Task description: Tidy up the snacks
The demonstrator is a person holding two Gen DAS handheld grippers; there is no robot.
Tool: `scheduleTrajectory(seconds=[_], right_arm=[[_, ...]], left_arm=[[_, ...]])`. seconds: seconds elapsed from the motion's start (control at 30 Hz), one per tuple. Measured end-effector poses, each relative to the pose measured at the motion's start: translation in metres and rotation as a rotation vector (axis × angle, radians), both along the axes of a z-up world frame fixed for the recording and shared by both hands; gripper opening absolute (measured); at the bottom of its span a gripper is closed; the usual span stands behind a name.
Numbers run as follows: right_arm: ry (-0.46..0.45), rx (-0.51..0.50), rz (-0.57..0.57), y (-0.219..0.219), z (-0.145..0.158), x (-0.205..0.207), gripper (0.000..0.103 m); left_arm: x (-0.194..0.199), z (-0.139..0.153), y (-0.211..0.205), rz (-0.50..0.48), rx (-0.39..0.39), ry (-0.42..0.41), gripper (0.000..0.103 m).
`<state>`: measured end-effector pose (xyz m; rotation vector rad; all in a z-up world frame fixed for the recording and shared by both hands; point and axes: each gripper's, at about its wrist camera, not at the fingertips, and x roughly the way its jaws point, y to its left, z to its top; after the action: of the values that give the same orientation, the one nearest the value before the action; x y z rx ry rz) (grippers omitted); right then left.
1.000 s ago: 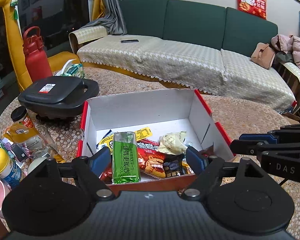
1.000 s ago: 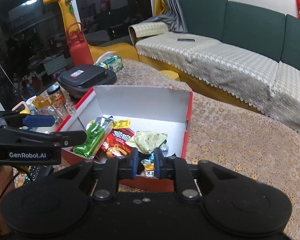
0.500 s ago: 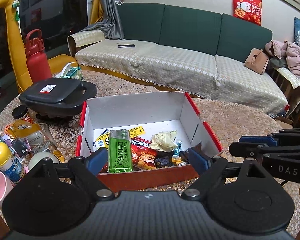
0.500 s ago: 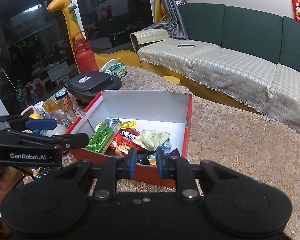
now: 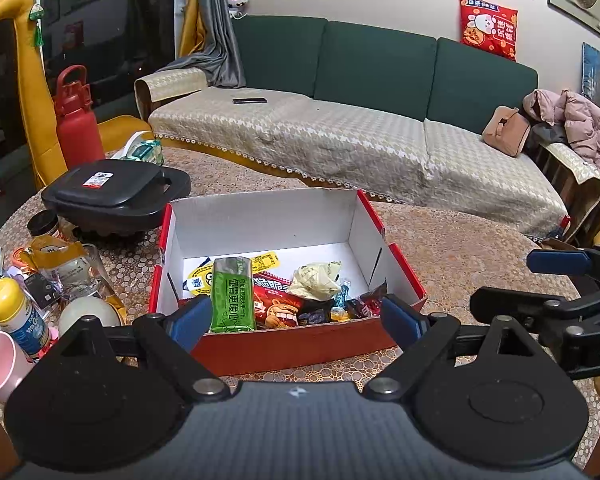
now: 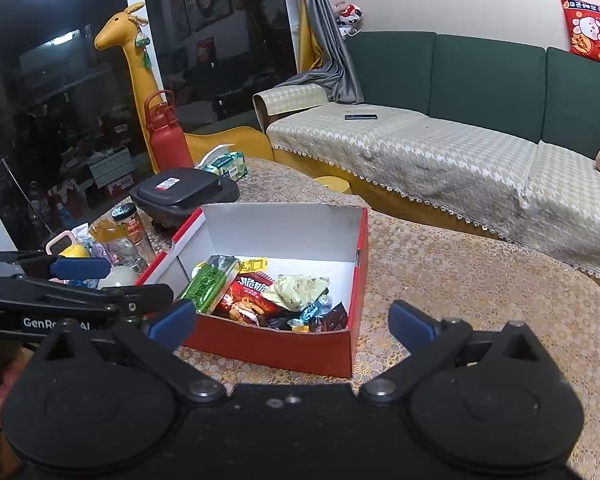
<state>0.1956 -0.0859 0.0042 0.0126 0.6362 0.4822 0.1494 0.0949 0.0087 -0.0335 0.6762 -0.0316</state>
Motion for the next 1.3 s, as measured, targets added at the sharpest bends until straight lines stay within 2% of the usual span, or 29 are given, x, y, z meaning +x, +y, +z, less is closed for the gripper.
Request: scheduleTrajectory(seconds=[0.7, 1.3], right_arm=[[-0.032, 0.024, 0.005, -0.008, 0.011, -0.022, 0.102], [-0.067, 0.042, -0.042, -0.012, 0.015, -0.026, 0.102]], left_arm=[[-0.015, 0.008, -0.003, -0.012, -0.014, -0.029, 0.091], [-0.022, 0.013, -0.006, -0.012, -0.026, -0.049, 0.091]])
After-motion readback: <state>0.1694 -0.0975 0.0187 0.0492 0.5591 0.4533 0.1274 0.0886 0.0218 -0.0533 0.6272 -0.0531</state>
